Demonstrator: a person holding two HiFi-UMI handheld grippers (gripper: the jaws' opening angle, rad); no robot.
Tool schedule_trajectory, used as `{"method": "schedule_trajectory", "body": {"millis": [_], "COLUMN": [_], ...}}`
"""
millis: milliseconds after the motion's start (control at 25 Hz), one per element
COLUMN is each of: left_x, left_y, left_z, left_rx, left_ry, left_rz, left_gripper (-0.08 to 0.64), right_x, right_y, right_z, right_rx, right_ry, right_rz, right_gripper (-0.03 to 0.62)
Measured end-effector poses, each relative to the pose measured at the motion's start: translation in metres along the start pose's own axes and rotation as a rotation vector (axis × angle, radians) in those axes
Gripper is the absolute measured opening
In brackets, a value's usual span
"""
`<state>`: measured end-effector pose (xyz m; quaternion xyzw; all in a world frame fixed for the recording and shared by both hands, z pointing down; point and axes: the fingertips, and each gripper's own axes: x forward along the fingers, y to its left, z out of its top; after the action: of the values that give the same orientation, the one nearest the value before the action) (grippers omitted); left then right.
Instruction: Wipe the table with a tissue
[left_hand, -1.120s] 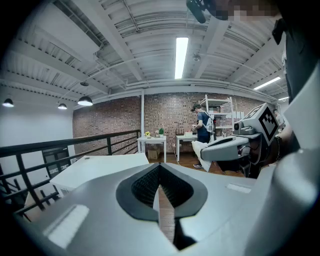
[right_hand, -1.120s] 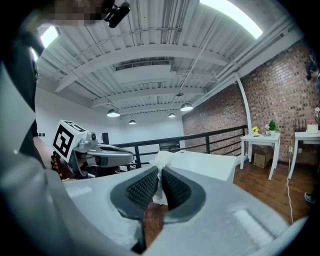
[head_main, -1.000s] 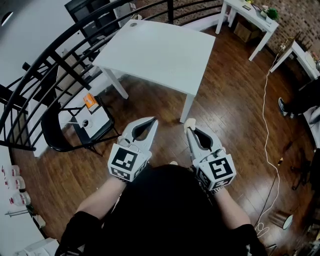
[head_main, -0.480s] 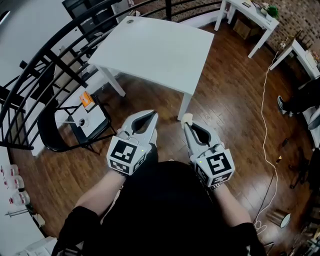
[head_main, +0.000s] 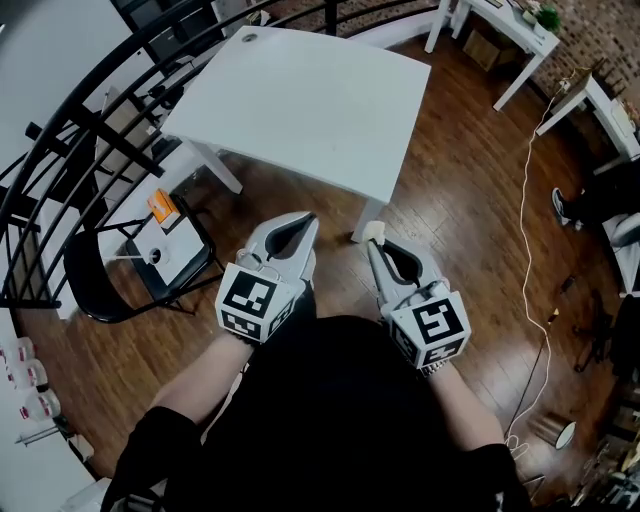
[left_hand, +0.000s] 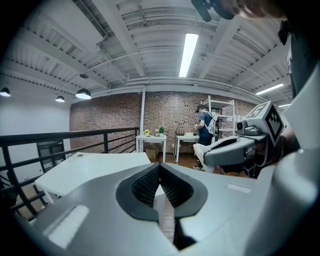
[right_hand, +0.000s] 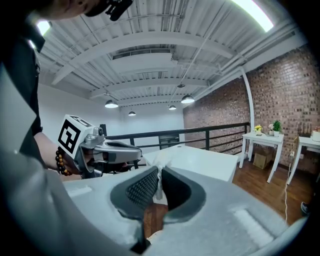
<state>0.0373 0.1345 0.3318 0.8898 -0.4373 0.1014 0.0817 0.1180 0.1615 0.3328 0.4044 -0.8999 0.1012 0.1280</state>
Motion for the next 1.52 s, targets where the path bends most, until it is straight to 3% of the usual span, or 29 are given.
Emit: {"method": "schedule_trajectory", "body": {"millis": [680, 1240, 1520], "left_x": [0.083, 0.146, 0.158], "left_y": [0.138, 0.192, 0.214], "left_z": [-0.021, -0.048, -0.052], "left_rx": [-0.075, -0.057, -0.067], "left_ry": [0.119, 0.219, 0.23], "left_rz": [-0.112, -0.269, -0.273], "left_gripper": [0.012, 0.012, 0.012], "right_x": [0.155, 0.233, 0.25], "right_y": [-0.049, -0.088, -0.098], "right_z": [-0.002, -0.023, -0.045], "right_rx": [0.073, 0.085, 0.09], "right_ry": [0.198, 0.373, 0.463], "right_rz": [-0.074, -0.155, -0.163], "right_gripper": [0.014, 0.014, 0.014]}}
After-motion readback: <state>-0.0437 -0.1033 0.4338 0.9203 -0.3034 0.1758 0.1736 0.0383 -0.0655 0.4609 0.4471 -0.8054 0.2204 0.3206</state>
